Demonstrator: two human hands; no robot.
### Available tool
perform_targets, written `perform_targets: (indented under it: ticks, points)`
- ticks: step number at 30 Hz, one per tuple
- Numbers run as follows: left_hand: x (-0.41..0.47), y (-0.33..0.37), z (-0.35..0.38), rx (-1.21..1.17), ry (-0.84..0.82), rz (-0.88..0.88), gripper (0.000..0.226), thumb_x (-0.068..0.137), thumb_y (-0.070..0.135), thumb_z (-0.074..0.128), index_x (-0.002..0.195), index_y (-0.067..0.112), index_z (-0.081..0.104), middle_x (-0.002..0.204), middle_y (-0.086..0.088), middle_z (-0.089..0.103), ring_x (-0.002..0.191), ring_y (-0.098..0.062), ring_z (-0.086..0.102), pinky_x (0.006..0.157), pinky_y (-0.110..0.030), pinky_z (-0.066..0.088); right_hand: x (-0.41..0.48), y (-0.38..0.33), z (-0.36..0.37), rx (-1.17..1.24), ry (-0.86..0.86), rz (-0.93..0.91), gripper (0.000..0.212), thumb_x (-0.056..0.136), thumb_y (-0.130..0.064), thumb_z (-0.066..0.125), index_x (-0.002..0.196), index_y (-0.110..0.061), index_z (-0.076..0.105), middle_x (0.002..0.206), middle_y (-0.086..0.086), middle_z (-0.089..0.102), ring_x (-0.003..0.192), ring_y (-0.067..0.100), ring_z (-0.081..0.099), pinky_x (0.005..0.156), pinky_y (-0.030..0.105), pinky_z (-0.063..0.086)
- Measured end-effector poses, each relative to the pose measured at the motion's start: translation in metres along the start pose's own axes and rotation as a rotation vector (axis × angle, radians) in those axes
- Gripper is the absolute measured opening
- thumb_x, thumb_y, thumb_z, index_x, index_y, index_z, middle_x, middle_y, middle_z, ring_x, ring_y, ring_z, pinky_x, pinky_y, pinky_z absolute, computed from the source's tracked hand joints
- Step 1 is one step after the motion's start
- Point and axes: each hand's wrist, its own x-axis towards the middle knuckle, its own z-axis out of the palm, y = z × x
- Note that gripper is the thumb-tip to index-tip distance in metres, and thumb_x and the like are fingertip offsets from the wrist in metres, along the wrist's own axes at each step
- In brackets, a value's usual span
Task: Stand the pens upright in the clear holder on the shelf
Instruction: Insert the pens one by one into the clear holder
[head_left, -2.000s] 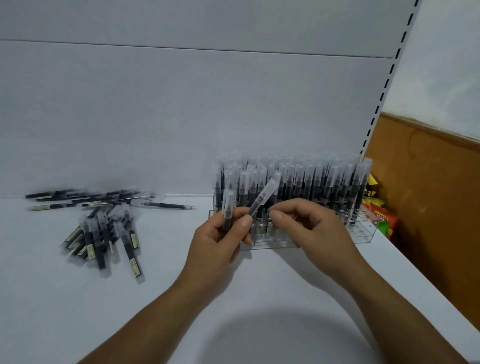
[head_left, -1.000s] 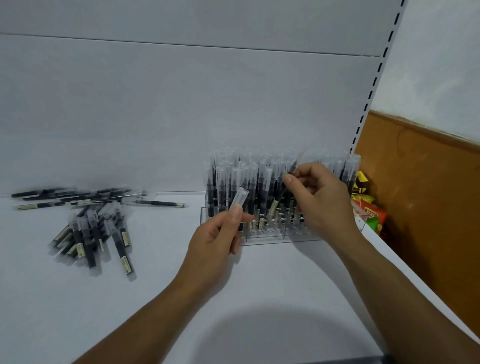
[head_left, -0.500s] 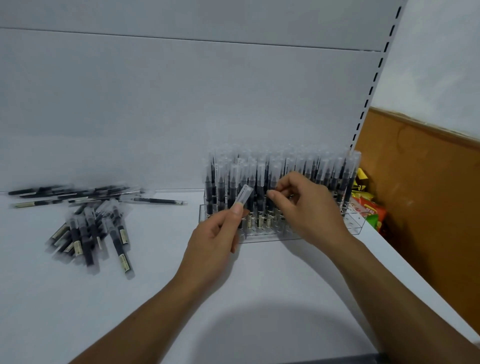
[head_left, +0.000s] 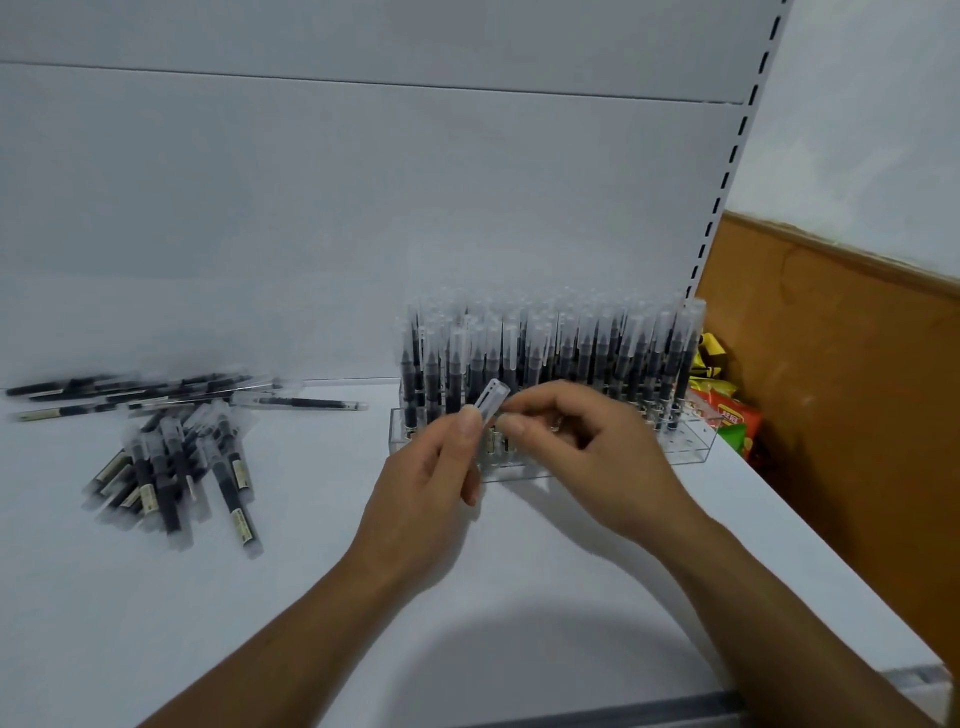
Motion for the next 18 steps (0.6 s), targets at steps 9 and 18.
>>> perform_targets:
  ticks: [9,18]
  points:
    - [-0.005,0.003,0.002,0.136,-0.07,0.142,0.026,0.09,0.06,0.041,0.083,0.04,0.055,0.067,0.025,0.06,0.066,0.006,0.056,0.061,-0.005,0.038,-0.004,-0.002,0.017,0.216,-0.059,-0.049,0.006,0.086,-0.015,0.072,0.082,-0.019,0.072,0.08,-0.007,0.058,0.057,0.007,0.041,0.058,0.017,0.037]
    - [-0.009,0.001,0.001,0.172,-0.143,0.194,0.063,0.084,0.076,0.032,0.13,0.036,0.046,0.093,0.028,0.064,0.084,0.005,0.062,0.068,-0.007,0.041,-0.01,-0.011,0.014,0.327,-0.064,-0.042,0.005,0.089,-0.01,0.068,0.09,-0.015,0.066,0.06,-0.01,0.057,0.051,0.011,0.045,0.051,0.027,0.044]
